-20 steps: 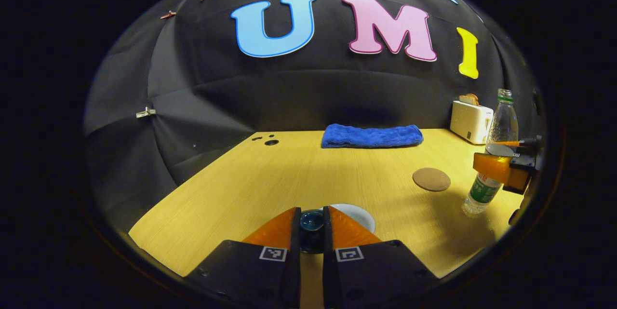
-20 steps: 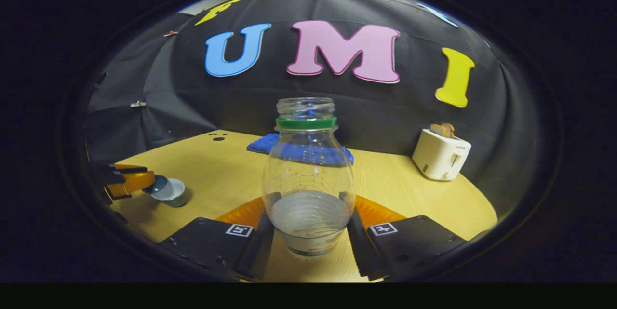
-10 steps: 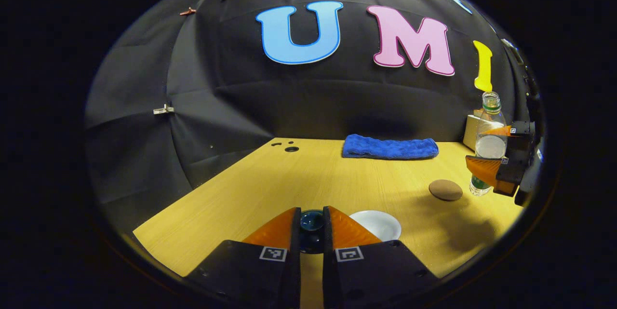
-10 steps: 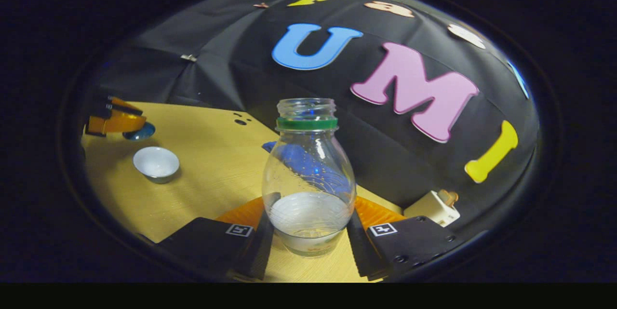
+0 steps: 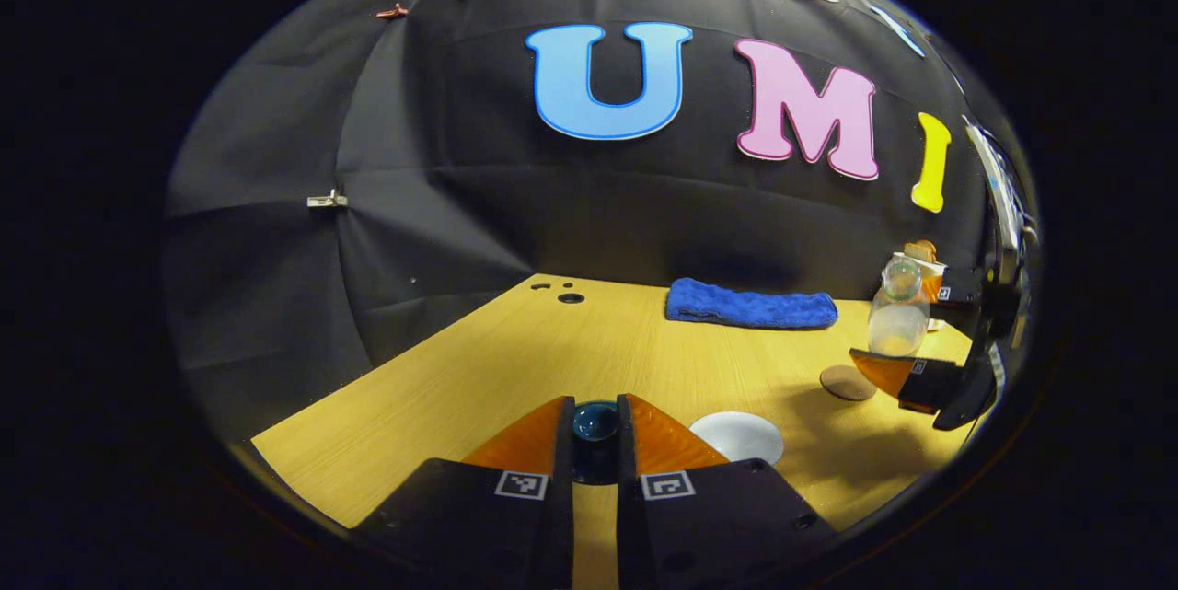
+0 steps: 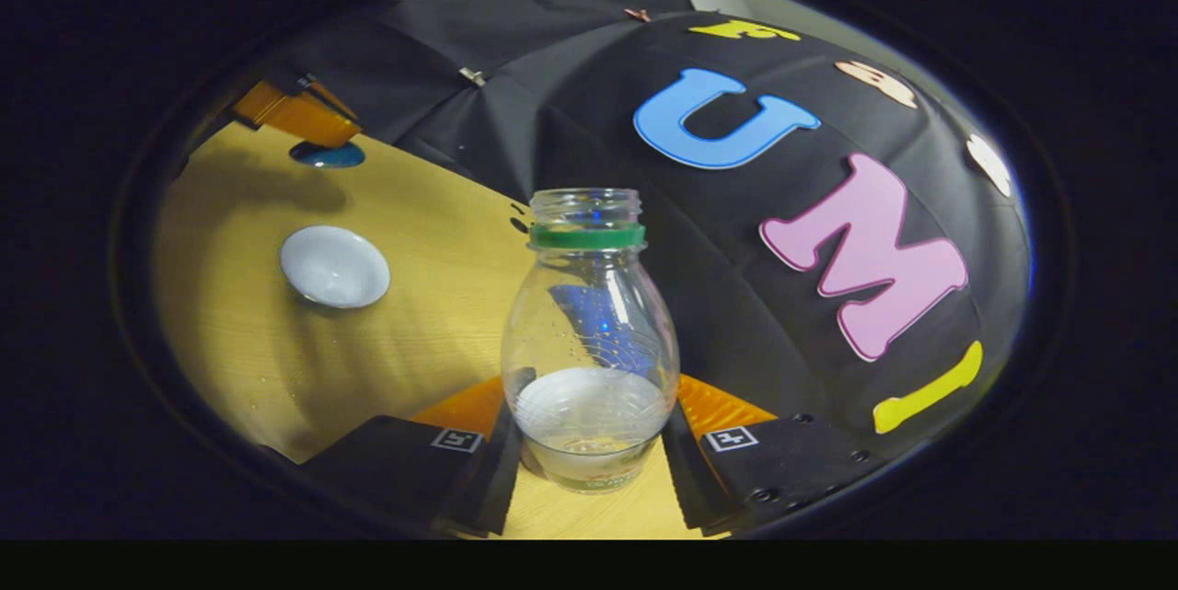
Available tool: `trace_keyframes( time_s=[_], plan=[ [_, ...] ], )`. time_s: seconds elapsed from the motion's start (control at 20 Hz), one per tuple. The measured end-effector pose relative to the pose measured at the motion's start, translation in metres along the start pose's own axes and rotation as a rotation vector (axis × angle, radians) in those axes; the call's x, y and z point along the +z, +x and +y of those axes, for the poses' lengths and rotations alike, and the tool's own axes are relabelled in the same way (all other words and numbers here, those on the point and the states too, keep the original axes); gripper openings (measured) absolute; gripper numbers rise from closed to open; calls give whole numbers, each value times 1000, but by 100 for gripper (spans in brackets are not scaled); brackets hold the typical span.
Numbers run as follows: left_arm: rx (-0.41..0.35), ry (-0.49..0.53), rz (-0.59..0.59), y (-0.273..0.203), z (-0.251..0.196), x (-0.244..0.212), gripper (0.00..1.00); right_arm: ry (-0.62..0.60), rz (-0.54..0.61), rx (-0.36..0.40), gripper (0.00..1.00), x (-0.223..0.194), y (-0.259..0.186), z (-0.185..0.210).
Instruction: Open the teacup lid with one hand, grasp the water bottle and pour water into the teacup with the other hand; after pouring, place the water bottle on the coaster and then close the teacup lid.
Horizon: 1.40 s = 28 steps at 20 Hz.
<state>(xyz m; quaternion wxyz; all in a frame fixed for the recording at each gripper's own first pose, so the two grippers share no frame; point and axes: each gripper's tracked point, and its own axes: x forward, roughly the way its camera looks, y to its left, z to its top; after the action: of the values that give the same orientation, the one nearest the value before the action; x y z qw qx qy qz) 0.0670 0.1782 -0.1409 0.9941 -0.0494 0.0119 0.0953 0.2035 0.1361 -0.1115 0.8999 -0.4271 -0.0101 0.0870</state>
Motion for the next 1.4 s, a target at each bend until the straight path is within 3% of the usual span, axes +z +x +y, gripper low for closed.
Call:
trace_keyframes(
  time_s=[1.4],
  plan=[
    [-23, -38, 59, 9, 18, -35, 23, -525, -228, 76, 71, 26, 52, 55]
  ],
)
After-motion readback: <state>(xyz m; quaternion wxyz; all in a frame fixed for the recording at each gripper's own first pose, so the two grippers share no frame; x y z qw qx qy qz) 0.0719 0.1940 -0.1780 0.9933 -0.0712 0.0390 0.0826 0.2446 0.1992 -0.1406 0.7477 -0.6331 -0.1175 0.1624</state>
